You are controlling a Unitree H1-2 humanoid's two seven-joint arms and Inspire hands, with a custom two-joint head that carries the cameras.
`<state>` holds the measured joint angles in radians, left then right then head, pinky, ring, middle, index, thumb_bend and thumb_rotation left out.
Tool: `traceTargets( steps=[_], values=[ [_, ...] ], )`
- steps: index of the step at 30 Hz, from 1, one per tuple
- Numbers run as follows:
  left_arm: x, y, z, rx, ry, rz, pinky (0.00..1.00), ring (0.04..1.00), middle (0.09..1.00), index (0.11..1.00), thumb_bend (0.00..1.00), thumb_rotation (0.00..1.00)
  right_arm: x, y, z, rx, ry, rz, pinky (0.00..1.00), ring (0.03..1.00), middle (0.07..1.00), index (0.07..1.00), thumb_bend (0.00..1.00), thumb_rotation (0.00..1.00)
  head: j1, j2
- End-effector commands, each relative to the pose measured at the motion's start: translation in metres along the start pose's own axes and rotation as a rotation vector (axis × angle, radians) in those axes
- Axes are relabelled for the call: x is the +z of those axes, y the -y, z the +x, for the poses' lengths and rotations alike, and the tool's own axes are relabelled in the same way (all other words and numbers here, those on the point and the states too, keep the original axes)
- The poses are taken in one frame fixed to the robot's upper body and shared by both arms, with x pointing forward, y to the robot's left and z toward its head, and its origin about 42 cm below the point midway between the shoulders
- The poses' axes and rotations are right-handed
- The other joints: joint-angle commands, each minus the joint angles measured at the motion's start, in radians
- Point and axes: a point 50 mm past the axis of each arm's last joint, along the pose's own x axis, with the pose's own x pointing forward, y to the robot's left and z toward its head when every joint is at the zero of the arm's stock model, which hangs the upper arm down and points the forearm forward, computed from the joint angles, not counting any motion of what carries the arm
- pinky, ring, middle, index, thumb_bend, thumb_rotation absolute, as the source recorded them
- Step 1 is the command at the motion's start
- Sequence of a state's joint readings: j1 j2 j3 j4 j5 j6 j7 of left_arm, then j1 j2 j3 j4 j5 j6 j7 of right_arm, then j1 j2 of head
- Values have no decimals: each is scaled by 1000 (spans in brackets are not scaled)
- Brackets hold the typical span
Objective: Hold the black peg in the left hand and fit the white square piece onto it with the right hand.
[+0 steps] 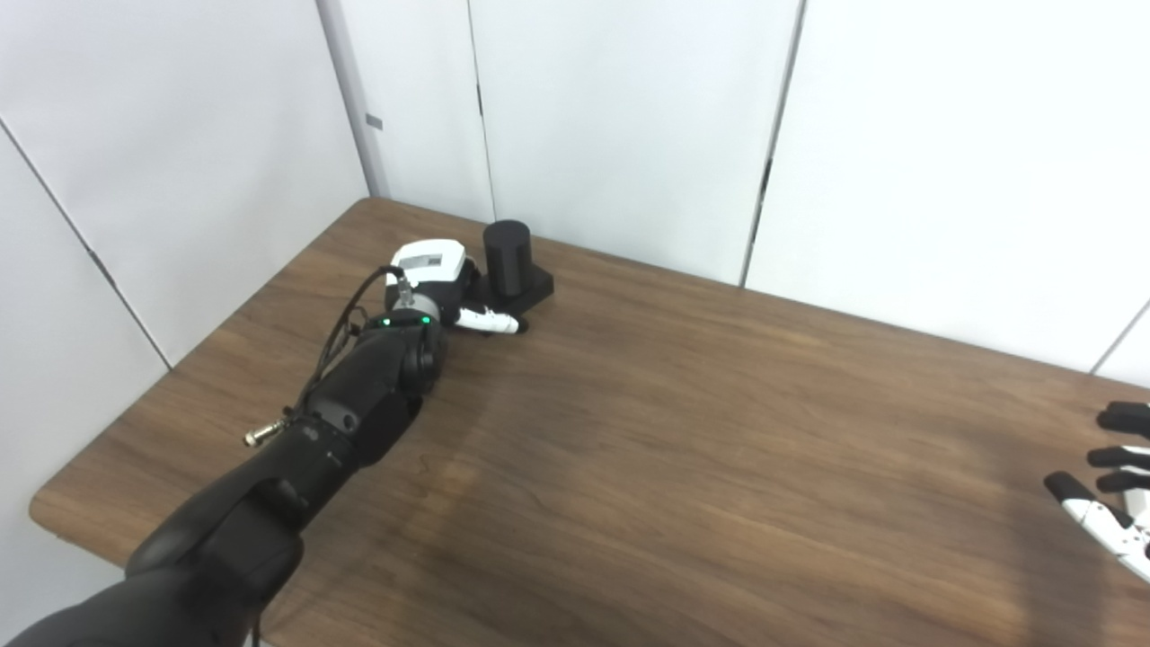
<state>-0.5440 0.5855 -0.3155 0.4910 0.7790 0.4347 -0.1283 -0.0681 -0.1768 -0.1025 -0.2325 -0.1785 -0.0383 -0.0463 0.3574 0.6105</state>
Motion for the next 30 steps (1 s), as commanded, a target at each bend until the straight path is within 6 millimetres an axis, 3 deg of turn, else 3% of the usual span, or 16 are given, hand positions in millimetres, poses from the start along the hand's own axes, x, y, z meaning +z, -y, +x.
traceTargets(
  steps=[1,4,7,9,11,13,14,24,30],
  values=[
    [-2,-1,1,-37,25,30,905,976,934,682,826,621,11,7,10,-24,80,-4,439,552,668,650,461,0,0,2],
    [-2,1,-2,-32,77,27,863,955,913,650,822,597,11,7,10,-23,81,1,437,542,658,645,452,0,1,1],
    [-1,2,-6,-44,149,-40,826,925,890,621,828,488,12,6,10,-24,70,-3,444,544,655,642,439,0,3,2],
    [1,0,-9,-86,204,-134,798,906,866,587,768,351,12,6,10,-24,70,0,451,548,658,643,434,0,3,2],
    [3,-1,-11,-121,248,-195,796,878,837,553,744,293,12,6,10,-23,78,2,446,540,654,643,431,0,3,2],
    [8,0,-14,-150,296,-245,834,869,820,499,563,118,11,6,11,-24,79,-2,448,535,650,643,426,0,-2,2],
    [10,1,-15,-159,322,-244,831,865,813,492,540,94,10,6,11,-24,79,-3,447,534,650,643,423,0,-4,3],
    [32,16,-31,-201,641,-247,747,834,804,490,520,66,11,3,12,-28,85,-1,446,535,653,640,418,0,-29,4],
    [60,32,-49,-148,819,-167,716,830,799,489,522,73,8,1,13,-37,79,-4,460,544,662,644,432,0,-55,7]
  ],
)
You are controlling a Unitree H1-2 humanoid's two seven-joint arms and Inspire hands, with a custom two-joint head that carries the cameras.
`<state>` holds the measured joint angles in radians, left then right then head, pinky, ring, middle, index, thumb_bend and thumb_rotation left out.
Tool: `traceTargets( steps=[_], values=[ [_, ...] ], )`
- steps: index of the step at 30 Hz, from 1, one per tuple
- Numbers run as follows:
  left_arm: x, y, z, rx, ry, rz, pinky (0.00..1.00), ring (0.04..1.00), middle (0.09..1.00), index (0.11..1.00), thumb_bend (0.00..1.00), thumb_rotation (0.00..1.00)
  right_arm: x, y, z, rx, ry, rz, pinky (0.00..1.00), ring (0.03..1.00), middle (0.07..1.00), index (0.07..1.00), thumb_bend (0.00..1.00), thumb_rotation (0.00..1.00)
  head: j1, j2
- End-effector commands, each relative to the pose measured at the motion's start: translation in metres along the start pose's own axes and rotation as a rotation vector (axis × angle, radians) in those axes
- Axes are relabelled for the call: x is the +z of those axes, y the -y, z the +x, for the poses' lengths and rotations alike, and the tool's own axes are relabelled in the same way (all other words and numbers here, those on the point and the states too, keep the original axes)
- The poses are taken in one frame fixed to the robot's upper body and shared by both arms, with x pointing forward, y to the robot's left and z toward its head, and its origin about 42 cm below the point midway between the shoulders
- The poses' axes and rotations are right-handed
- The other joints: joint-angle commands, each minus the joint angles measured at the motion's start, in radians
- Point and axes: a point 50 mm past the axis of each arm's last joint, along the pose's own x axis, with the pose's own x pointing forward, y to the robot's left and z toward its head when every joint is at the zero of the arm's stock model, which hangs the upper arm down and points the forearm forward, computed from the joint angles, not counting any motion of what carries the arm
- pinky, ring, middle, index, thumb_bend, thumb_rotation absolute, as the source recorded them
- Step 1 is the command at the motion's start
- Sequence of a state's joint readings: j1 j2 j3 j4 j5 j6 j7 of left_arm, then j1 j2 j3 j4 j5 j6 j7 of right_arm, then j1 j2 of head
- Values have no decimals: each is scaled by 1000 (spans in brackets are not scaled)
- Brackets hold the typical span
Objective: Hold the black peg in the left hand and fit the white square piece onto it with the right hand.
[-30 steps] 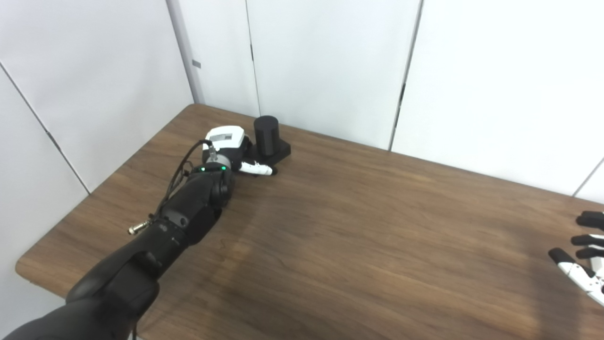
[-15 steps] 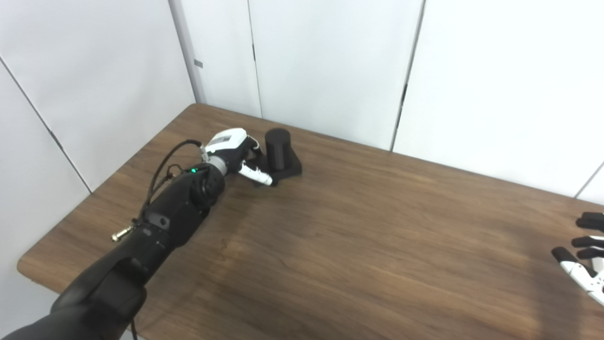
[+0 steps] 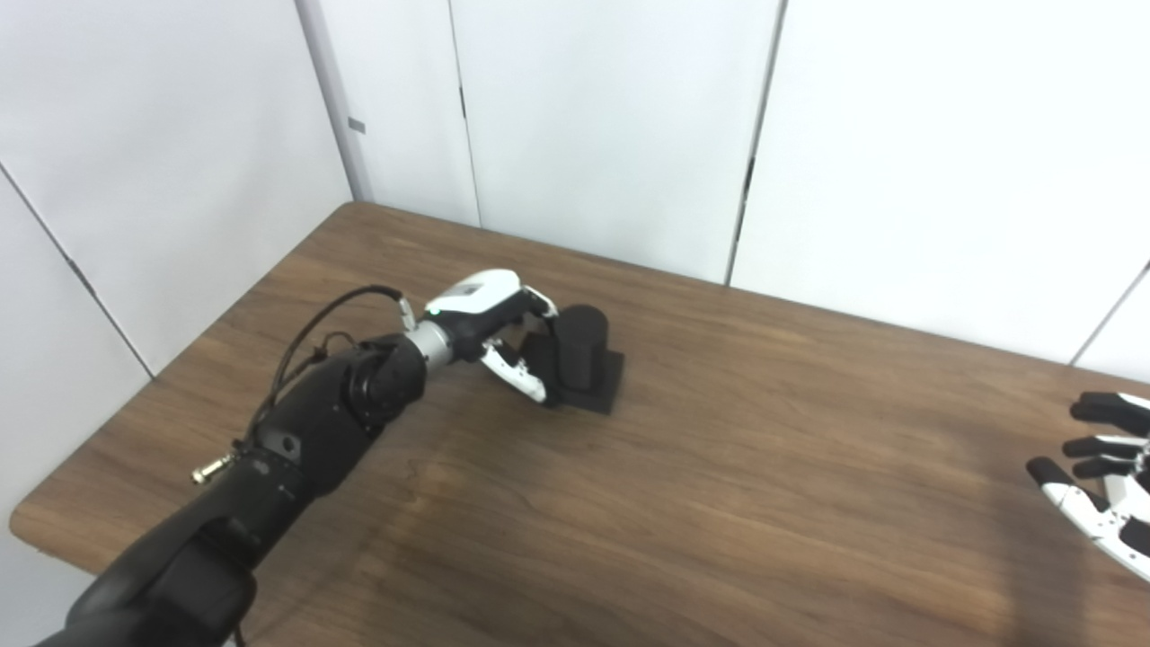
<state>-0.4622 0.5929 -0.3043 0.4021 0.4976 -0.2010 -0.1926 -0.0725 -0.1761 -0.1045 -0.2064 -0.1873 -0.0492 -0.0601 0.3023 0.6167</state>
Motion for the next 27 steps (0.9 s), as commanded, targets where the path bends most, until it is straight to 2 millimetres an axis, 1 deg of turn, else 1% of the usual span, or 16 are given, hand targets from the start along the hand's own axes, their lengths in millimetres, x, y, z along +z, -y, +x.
traceTargets(
  steps=[1,2,4,7,10,13,16,19,22,26,27],
  values=[
    [31,24,7,-66,157,18,709,827,799,489,522,74,13,1,12,-16,92,32,459,543,661,644,435,0,-11,1],
    [37,28,8,-81,188,36,717,831,807,490,522,74,11,1,13,-8,94,49,479,558,677,649,412,0,-14,1],
    [48,36,11,-101,243,76,727,842,819,490,522,73,7,1,14,-2,96,65,501,571,690,653,401,0,-28,2],
    [63,48,15,-112,325,114,694,825,818,490,521,75,-1,2,15,-7,103,48,494,561,686,651,424,0,-48,5],
    [80,60,18,-137,375,118,710,844,830,490,521,77,-8,2,16,-11,109,22,482,566,686,653,445,0,-69,6],
    [97,72,22,-162,425,121,731,863,836,491,521,77,-13,2,15,-17,107,-3,509,580,697,667,474,0,-84,8],
    [106,82,25,-178,463,126,744,873,834,491,521,75,-14,0,15,-19,109,-9,502,584,700,670,479,0,-102,11],
    [118,96,31,-203,504,145,727,883,839,491,521,75,-15,-2,15,-20,120,-25,501,575,690,668,482,0,-118,13],
    [126,107,36,-220,532,179,730,891,845,491,521,77,-16,-4,15,-25,126,-24,499,574,688,666,494,0,-138,18],
    [130,116,41,-252,555,258,751,906,857,490,521,76,-15,-5,15,-25,130,-15,497,573,687,667,496,0,-176,24],
    [130,116,42,-265,558,278,763,909,861,490,521,76,-15,-5,14,-26,129,-12,497,573,687,667,498,0,-176,24]
  ],
)
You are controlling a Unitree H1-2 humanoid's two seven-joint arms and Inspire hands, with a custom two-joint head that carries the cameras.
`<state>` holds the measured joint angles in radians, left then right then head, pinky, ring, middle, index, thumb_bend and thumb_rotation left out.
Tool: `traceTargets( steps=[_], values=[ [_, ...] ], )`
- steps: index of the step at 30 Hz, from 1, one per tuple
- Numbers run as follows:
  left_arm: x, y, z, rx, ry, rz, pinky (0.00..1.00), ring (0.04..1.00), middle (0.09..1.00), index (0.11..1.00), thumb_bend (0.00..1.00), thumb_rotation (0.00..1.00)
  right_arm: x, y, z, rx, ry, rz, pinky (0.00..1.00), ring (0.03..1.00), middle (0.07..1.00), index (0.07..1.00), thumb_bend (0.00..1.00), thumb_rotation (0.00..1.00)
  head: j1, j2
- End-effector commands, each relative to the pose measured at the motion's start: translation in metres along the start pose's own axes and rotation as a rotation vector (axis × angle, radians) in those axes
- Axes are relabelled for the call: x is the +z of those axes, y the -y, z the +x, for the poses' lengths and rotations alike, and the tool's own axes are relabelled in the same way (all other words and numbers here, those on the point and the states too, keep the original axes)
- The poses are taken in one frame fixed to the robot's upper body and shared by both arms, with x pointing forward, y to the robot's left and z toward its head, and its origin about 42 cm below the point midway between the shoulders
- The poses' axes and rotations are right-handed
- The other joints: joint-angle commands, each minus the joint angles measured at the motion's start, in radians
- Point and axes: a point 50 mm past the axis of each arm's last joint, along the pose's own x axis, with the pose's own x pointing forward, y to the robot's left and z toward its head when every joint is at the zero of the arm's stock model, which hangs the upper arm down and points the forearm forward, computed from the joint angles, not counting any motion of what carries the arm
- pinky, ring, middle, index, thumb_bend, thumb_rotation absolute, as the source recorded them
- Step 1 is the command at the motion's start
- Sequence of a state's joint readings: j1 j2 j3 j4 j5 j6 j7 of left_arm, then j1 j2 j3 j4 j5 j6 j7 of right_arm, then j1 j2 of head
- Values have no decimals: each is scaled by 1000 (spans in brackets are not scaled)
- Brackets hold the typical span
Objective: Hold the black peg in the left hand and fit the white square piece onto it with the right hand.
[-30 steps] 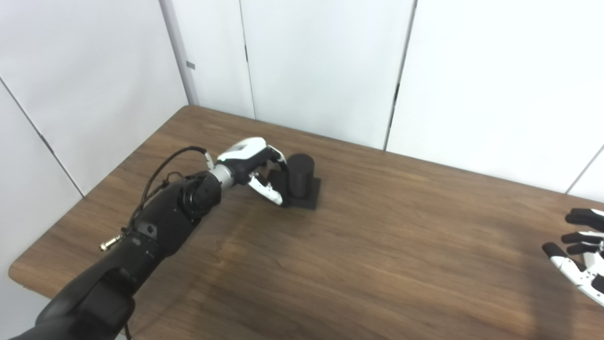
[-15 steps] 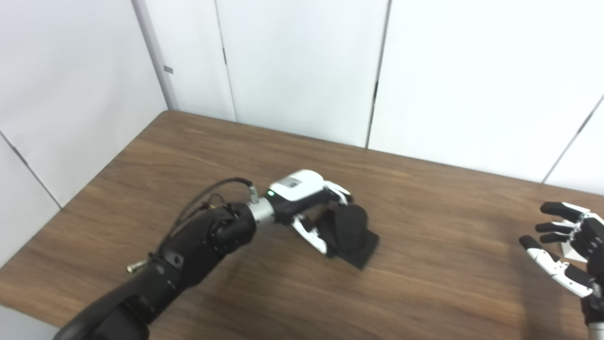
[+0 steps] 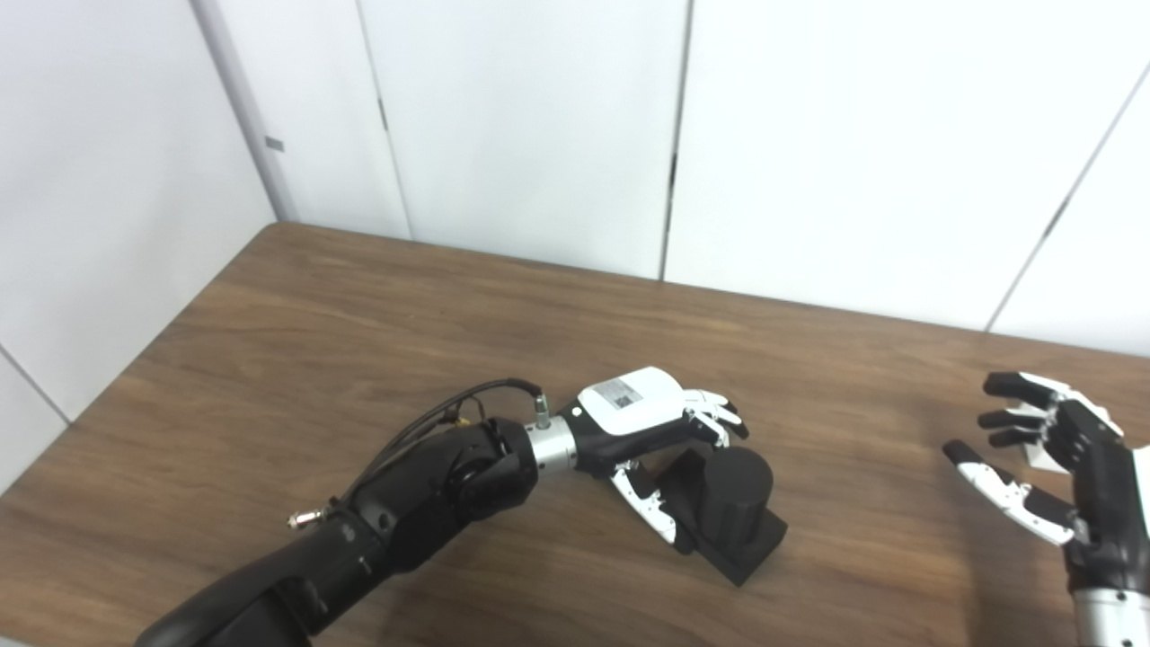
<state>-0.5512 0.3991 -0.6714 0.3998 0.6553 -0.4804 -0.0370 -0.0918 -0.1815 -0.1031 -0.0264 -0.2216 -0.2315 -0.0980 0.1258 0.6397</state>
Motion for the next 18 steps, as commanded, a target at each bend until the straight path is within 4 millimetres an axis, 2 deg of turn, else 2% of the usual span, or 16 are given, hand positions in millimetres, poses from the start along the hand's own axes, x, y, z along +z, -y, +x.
traceTargets(
  steps=[1,9,15,18],
  values=[
    [-5,32,-10,-196,-34,80,772,912,864,490,521,76,16,2,15,-31,99,17,499,572,688,667,500,0,-18,2],
    [-11,31,-19,-244,-39,130,790,901,867,491,521,78,22,4,20,-14,119,-22,491,576,695,674,535,0,-129,4],
    [-17,28,-33,-254,-46,159,789,891,861,492,521,77,35,36,44,80,180,-273,498,614,699,686,636,11,-235,-9],
    [-20,27,-40,-251,-51,163,795,885,854,491,522,76,45,54,58,135,176,-437,525,642,721,713,680,70,-301,-27]
  ],
)
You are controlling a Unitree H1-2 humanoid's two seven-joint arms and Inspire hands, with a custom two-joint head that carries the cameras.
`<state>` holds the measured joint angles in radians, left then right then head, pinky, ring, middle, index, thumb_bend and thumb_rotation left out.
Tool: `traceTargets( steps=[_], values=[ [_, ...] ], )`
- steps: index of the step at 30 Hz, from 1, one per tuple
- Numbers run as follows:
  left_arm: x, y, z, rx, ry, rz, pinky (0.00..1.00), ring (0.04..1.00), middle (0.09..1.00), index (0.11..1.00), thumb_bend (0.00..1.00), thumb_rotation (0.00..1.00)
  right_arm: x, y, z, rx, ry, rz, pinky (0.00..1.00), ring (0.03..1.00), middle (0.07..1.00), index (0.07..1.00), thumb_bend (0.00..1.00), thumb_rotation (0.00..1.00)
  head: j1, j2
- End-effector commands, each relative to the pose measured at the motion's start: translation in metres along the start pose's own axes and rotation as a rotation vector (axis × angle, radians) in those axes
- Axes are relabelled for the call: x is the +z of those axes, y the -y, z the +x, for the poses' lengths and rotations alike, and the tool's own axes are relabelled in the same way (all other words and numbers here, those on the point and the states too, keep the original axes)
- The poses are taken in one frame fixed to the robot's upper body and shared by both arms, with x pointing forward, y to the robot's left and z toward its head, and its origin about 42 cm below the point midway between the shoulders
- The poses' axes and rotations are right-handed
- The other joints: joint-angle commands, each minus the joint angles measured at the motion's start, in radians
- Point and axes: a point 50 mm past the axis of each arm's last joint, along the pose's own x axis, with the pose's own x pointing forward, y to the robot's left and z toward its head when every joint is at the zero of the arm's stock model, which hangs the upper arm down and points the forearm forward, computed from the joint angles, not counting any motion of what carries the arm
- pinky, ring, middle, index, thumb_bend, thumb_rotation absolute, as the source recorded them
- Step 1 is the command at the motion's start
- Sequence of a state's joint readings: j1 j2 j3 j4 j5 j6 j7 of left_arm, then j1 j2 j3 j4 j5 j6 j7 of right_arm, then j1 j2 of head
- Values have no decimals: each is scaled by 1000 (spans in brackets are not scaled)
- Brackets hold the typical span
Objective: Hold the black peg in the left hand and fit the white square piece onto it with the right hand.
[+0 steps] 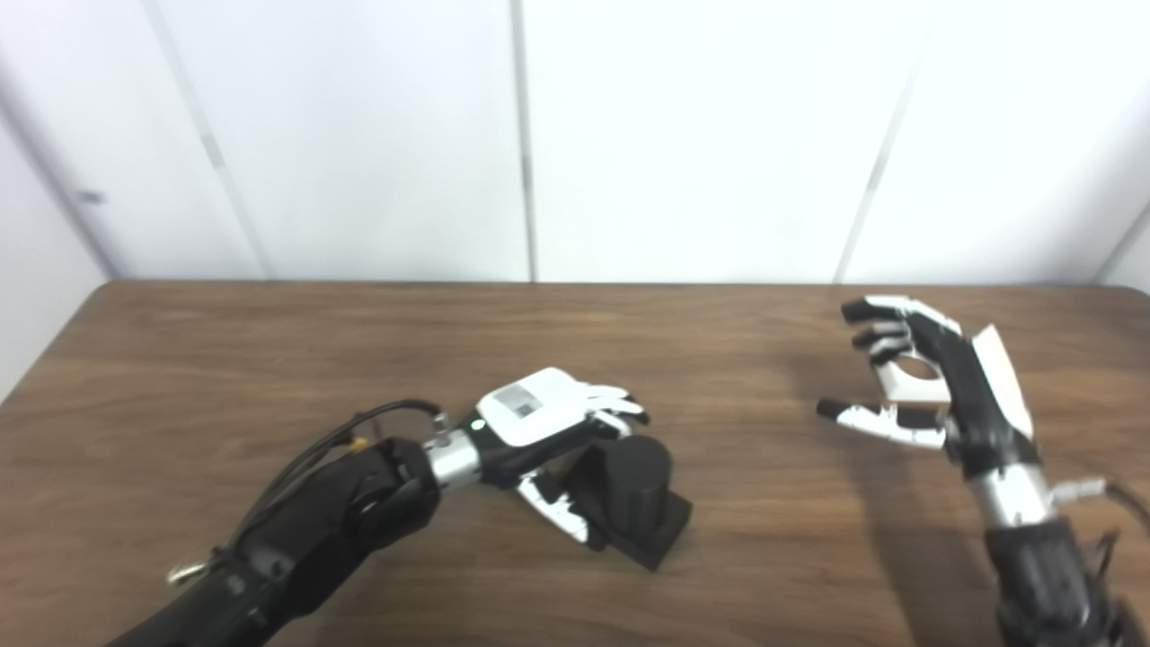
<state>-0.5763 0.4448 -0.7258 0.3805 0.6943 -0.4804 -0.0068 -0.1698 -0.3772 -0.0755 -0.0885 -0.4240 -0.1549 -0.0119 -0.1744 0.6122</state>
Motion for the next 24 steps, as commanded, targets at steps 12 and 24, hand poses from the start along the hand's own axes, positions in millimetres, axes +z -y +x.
traceTargets(
  steps=[12,24],
  values=[
    [-25,39,-58,-220,-91,67,764,858,842,491,523,69,27,71,59,189,-21,-563,648,812,850,778,817,107,-226,-78],
    [-31,39,-73,-210,-97,40,741,837,833,490,524,64,15,62,90,395,-257,-786,818,923,927,873,943,132,-314,-132]
  ],
)
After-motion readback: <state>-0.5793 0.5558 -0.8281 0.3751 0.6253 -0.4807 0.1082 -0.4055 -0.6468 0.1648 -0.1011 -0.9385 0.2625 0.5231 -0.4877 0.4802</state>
